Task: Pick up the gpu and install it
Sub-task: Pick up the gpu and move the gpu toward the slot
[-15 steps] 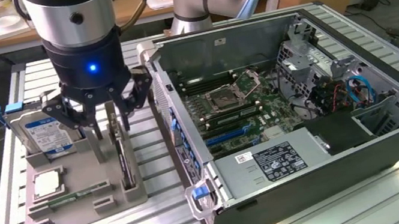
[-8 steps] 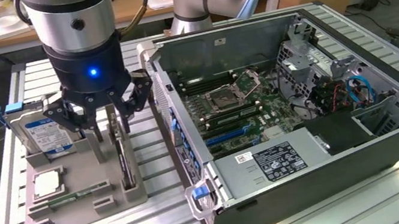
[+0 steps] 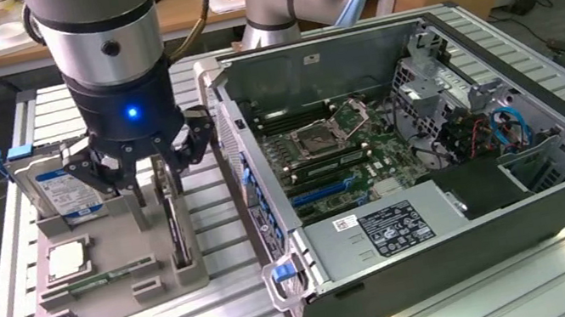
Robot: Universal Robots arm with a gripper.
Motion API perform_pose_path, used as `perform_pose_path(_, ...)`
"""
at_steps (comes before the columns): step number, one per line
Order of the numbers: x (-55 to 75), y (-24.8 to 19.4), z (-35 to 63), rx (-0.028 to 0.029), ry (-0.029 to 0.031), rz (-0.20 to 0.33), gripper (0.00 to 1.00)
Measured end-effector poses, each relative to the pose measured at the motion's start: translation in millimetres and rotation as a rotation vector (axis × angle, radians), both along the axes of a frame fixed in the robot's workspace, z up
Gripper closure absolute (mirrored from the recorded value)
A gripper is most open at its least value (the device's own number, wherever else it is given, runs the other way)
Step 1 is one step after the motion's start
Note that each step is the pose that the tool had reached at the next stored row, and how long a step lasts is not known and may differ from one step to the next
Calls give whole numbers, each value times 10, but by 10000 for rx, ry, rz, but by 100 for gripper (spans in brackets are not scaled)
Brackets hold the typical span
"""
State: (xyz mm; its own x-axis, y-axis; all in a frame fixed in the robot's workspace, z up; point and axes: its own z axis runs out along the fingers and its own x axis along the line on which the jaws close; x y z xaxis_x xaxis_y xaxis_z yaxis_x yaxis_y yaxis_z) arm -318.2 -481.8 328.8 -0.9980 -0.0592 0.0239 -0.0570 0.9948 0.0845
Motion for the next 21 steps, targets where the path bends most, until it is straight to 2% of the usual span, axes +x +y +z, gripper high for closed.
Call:
perform_pose_path(6, -1, 12, -84, -9, 1, -1, 53)
perform_pose_path(11, -2, 12, -87, -10, 2, -1, 53)
perform_pose_path(12, -3, 17, -89, -29, 0, -4, 53)
perform_pose_path(14, -2, 31, -91, -109, 1, -1, 53)
perform_pose_path(18, -2, 121, -100, -264, 0, -1, 53)
perform_pose_path(21, -2, 176, -109, -300, 2, -1, 53)
